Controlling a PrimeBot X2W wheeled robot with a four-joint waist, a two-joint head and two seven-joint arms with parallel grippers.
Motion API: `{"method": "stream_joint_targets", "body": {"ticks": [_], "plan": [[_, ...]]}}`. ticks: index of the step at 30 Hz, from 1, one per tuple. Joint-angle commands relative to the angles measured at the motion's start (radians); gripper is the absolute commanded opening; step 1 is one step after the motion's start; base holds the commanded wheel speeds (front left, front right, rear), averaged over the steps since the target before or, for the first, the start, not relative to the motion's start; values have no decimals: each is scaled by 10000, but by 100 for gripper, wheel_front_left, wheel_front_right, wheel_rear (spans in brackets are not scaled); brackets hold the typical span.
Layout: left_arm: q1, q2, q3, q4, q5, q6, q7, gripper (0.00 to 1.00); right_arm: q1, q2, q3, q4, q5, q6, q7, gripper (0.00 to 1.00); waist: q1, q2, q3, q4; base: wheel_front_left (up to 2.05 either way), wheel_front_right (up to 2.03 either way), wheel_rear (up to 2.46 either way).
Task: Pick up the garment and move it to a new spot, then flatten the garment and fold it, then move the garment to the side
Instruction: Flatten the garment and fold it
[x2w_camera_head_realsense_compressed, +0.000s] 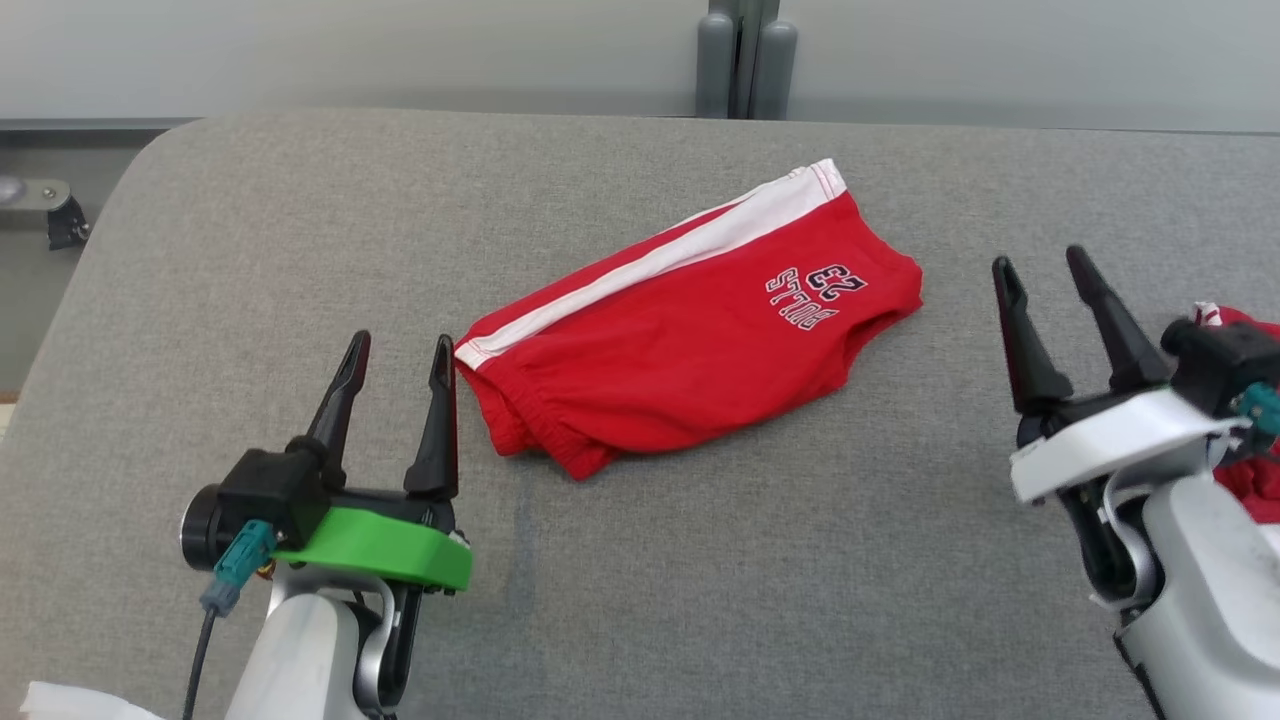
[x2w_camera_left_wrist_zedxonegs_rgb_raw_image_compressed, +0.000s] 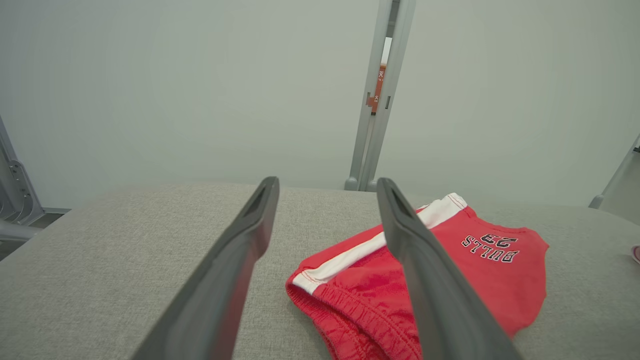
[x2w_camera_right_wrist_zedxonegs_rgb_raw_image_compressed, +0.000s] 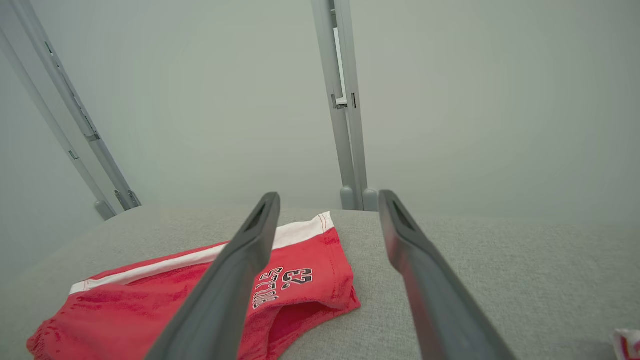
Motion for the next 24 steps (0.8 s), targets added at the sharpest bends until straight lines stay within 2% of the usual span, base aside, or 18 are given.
{"method": "stream_joint_targets", "body": {"ticks": [1,5,8,17,20,24], "plan": [[313,-31,123,-59,152,-2,3,100,470,324,-209,-190,-275,-11,-24,100,1,-1,-269,-267,0,0,0],[888,-118,96,-209,470,-59,3,100,1409,1156,-865,-692,-859,-11,-23,100,1,-1,-350,-354,0,0,0],[1209,-136,94,-260,609,-82,3,100,1890,1534,-1083,-924,-1244,-11,-23,100,1,-1,-384,-421,0,0,0],[1186,-154,-65,-374,424,5,3,100,2206,1756,-1372,-1021,-1439,-11,-24,100,1,-1,-213,-337,0,0,0],[1015,-154,-186,-370,427,8,3,100,2008,1806,-1213,-760,-1215,-11,27,100,1,-1,-51,-250,0,0,0],[853,-152,-347,-301,183,82,3,100,1563,2045,-1262,-411,-234,-11,433,100,1,-1,259,-93,0,0,0]]}}
